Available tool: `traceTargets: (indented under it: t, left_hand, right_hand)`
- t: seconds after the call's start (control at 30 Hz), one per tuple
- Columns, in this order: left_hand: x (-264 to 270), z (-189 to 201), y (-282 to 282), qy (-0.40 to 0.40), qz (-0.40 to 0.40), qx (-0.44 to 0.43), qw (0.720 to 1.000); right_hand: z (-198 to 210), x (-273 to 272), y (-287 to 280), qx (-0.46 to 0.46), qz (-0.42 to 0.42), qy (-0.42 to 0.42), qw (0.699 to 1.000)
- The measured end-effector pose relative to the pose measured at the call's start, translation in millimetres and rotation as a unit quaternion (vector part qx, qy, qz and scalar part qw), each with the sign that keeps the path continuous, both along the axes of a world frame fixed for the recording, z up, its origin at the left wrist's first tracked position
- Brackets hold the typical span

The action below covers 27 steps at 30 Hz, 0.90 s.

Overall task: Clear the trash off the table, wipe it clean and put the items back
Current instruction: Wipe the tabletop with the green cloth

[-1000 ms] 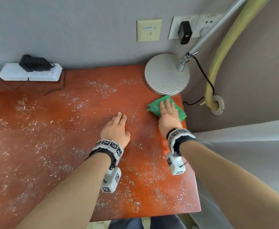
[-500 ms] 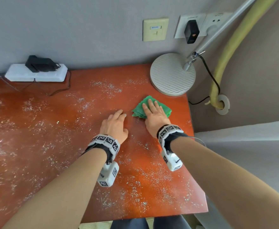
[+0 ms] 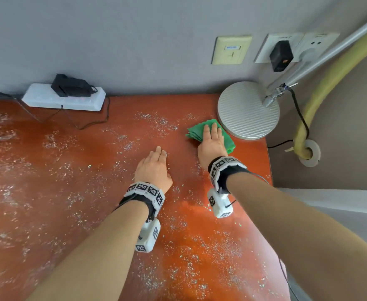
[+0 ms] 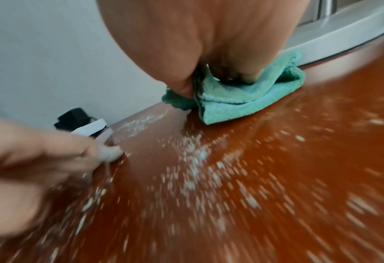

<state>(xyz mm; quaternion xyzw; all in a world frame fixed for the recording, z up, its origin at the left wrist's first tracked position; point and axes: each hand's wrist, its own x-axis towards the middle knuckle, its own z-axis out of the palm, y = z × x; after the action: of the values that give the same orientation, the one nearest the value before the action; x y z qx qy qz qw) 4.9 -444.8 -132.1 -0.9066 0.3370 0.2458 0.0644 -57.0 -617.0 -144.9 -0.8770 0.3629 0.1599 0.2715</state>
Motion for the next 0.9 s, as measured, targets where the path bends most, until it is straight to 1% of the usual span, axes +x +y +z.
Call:
traceTargets:
  t: [0.07,0.13,0.27,0.33,0.37,0.43,0.47,0.53,0.6,0.7,0.77,0.8,0.83,0.87,0.9]
  left_hand:
    - [2.9,2.4,0.9,0.011,-0.011,0.003,1.000]
    - [6.4,4.0,3.2,0.016,-0.024,0.002,1.000]
    - [8.0,4.4,7.2,0.021,-0.036,-0.006,0.999]
    - [12.9,4.3,6.7,0.013,-0.037,-0.024,0.999]
    - [17.4,5.0,6.6,0.008,-0.036,-0.039,0.999]
    - [29.6,6.7,6.7,-0.007,-0.031,-0.065,0.997]
    - [36.0,6.7,8.3,-0.015,-0.026,-0.071,0.997]
    - [47.6,4.6,13.5,-0.028,-0.009,-0.065,0.997]
    - [56.8,1.0,20.8,-0.030,0.015,-0.045,0.998]
    - [64.8,-4.1,30.7,-0.017,0.027,-0.023,0.999]
    - [67.0,-6.2,33.5,-0.010,0.020,-0.022,0.999]
    - [67.9,-6.7,33.5,-0.005,0.021,-0.025,0.999]
    - [68.5,-6.5,33.1,-0.002,0.024,-0.030,0.999]
    - [69.2,-6.2,33.1,-0.001,0.027,-0.035,0.999]
    - [69.7,-6.0,33.1,-0.001,0.027,-0.041,0.999]
  right_hand:
    - [-0.9,22.2,-8.1,0.001,-0.023,0.002,1.000]
    - [-2.3,41.6,-14.9,-0.001,-0.027,0.001,1.000]
    - [-5.2,69.0,-25.3,-0.020,0.015,0.018,1.000]
    - [-4.9,68.5,-24.2,-0.032,0.064,0.025,0.997]
    - [-4.2,62.8,-20.0,-0.040,0.103,0.026,0.994]
    - [-5.2,44.1,-6.7,-0.059,0.190,0.026,0.980]
    - [-6.5,34.5,-0.7,-0.063,0.218,0.022,0.974]
    - [-11.3,24.7,0.9,-0.065,0.236,0.016,0.969]
    - [-13.6,31.2,-6.8,-0.069,0.208,0.012,0.976]
    - [-16.4,55.7,-15.7,-0.084,0.092,0.000,0.992]
    - [-19.1,75.8,-16.2,-0.096,0.017,-0.005,0.995]
    - [-19.5,85.7,-16.2,-0.096,-0.007,-0.002,0.995]
    - [-19.1,95.8,-15.6,-0.092,-0.016,0.005,0.996]
    - [-18.3,105.0,-13.5,-0.085,-0.006,0.013,0.996]
    - [-17.0,112.1,-9.4,-0.081,0.026,0.020,0.996]
